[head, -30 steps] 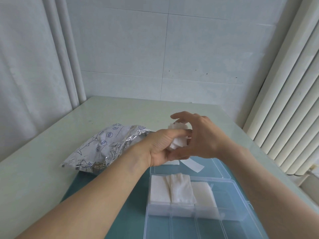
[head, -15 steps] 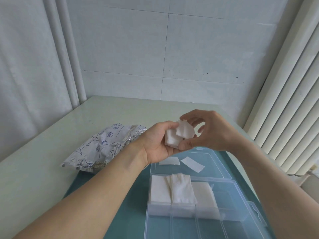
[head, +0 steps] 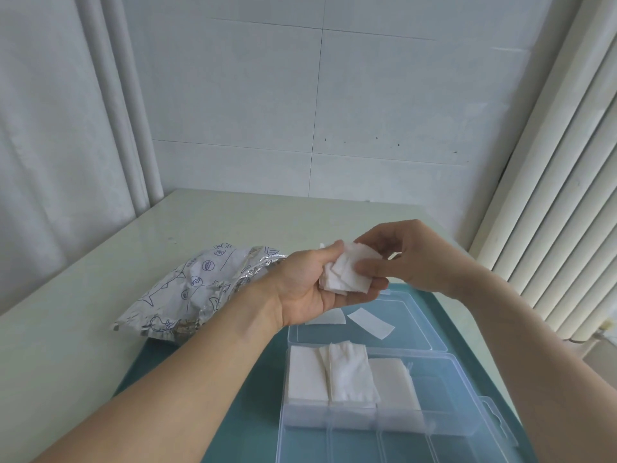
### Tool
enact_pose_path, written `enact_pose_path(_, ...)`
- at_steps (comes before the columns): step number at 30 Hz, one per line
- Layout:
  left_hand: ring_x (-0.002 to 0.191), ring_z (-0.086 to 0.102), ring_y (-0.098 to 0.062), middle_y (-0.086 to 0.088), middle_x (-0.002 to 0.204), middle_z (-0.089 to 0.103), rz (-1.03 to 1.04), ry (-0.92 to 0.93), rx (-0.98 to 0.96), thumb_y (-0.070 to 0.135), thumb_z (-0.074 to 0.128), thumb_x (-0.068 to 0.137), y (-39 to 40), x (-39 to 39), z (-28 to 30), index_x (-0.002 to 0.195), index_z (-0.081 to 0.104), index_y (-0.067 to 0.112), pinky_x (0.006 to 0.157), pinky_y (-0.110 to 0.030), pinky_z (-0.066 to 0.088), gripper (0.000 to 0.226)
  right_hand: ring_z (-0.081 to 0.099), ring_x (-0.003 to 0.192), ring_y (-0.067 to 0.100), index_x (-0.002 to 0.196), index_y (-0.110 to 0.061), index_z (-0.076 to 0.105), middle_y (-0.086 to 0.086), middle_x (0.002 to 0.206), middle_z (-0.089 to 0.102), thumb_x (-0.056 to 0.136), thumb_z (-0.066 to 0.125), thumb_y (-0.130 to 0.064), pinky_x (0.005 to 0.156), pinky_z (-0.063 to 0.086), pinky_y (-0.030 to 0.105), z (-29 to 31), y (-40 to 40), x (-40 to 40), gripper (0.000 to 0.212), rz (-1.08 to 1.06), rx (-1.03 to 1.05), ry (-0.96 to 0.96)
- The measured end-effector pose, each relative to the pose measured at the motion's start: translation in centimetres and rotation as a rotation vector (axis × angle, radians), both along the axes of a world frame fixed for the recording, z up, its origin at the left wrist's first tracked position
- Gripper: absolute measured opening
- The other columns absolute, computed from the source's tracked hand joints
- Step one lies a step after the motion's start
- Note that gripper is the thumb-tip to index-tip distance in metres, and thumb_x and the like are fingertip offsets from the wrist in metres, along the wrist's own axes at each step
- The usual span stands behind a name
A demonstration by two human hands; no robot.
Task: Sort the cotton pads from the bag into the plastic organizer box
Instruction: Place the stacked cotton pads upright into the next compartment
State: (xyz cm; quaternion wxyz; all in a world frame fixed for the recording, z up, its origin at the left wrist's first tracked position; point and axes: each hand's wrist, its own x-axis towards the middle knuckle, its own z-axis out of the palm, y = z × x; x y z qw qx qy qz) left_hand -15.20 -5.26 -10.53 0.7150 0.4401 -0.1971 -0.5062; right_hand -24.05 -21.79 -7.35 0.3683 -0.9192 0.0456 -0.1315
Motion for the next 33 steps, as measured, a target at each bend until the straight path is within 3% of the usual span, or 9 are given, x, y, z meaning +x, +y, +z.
enact_pose_path(3, 0.093, 0.071, -0.035, -0.025, 0.108, 0.069, 0.019, 0.016, -0.050, 0.041, 0.027, 0.107, 0.1, 0.1, 0.2, 0.117, 0.061, -0.002, 0.088, -0.043, 0.058, 0.055, 0.064, 0.072, 0.007, 0.086, -0.017, 0.074, -0.006, 0.076, 0.073, 0.084, 0.080, -0.020, 0.070, 0.047, 0.019, 0.5, -0.1, -0.2, 0.007, 0.021, 0.052, -0.062)
enact_pose_path(6, 0.087, 0.072, -0.034, -0.023, 0.103, 0.069, 0.044, -0.031, -0.039, 0.041, 0.030, 0.107, 0.2, 0.2, 0.3, 0.117, 0.061, 0.001, 0.079, -0.041, 0.062, 0.053, 0.056, 0.067, 0.015, 0.086, -0.007, 0.071, 0.004, 0.075, 0.068, 0.080, 0.078, -0.023, 0.068, 0.042, 0.031, 1.5, -0.4, -1.0, 0.018, 0.106, 0.225, -0.102)
enact_pose_path(10, 0.075, 0.068, -0.021, -0.010, 0.094, 0.070, 0.010, -0.154, 0.050, 0.044, 0.039, 0.103, 0.2, -0.1, 0.3, 0.120, 0.062, 0.009, 0.060, -0.032, 0.060, 0.046, 0.058, 0.067, 0.021, 0.089, -0.016, 0.074, 0.012, 0.080, 0.074, 0.073, 0.085, -0.025, 0.069, 0.045, 0.036, 2.6, 0.0, -1.9, 0.022, 0.187, 0.193, 0.063)
enact_pose_path(14, 0.067, 0.064, -0.016, -0.004, 0.080, 0.068, -0.012, -0.248, 0.092, 0.037, 0.046, 0.101, 0.3, -0.6, 0.3, 0.100, 0.068, 0.013, 0.054, -0.029, 0.056, 0.032, 0.059, 0.062, 0.014, 0.094, -0.026, 0.072, 0.004, 0.076, 0.076, 0.072, 0.090, -0.030, 0.070, 0.047, 0.032, 2.4, 0.9, -1.6, 0.029, 0.057, 0.024, 0.146)
enact_pose_path(19, 0.068, 0.064, -0.022, -0.010, 0.082, 0.068, -0.014, -0.259, 0.075, 0.015, 0.039, 0.104, 0.3, -0.5, 0.2, 0.108, 0.066, 0.007, 0.054, -0.025, 0.055, 0.028, 0.058, 0.058, 0.009, 0.104, -0.027, 0.070, 0.000, 0.073, 0.074, 0.069, 0.092, -0.027, 0.065, 0.048, 0.022, 2.0, 1.3, -1.3, 0.042, 0.007, -0.017, -0.019)
enact_pose_path(23, 0.066, 0.060, -0.023, -0.012, 0.080, 0.064, -0.075, -0.192, 0.051, 0.012, 0.033, 0.104, 0.3, -0.7, 0.2, 0.103, 0.065, 0.013, 0.052, -0.024, 0.052, 0.032, 0.055, 0.060, 0.006, 0.086, -0.026, 0.077, -0.004, 0.072, 0.073, 0.067, 0.092, -0.023, 0.060, 0.044, 0.015, 1.6, 1.8, -0.9, 0.025, 0.045, -0.018, -0.125)
enact_pose_path(26, 0.063, 0.057, -0.022, -0.012, 0.077, 0.061, -0.061, -0.138, 0.050, 0.017, 0.033, 0.105, 0.2, -0.6, 0.3, 0.099, 0.064, 0.013, 0.049, -0.023, 0.048, 0.032, 0.056, 0.065, 0.006, 0.076, -0.026, 0.075, -0.012, 0.075, 0.069, 0.068, 0.091, -0.029, 0.063, 0.044, 0.018, 1.2, 1.9, -0.5, 0.019, 0.022, -0.053, -0.177)
enact_pose_path(30, 0.059, 0.057, -0.022, -0.014, 0.081, 0.060, 0.016, -0.126, 0.063, 0.020, 0.039, 0.101, 0.2, -0.2, 0.2, 0.105, 0.060, 0.007, 0.047, -0.023, 0.047, 0.025, 0.063, 0.068, 0.022, 0.080, -0.007, 0.073, 0.017, 0.078, 0.072, 0.072, 0.082, -0.027, 0.068, 0.048, 0.039, 2.3, 1.2, -1.2, 0.023, 0.143, 0.225, -0.174)
enact_pose_path(33, 0.066, 0.063, -0.024, -0.015, 0.092, 0.065, 0.012, -0.084, 0.052, 0.035, 0.042, 0.100, 0.2, -0.3, 0.4, 0.114, 0.063, 0.006, 0.056, -0.029, 0.054, 0.038, 0.058, 0.060, 0.022, 0.082, -0.015, 0.075, 0.018, 0.074, 0.072, 0.069, 0.085, -0.032, 0.066, 0.043, 0.037, 2.9, 1.0, -1.9, 0.024, 0.171, 0.175, 0.021)
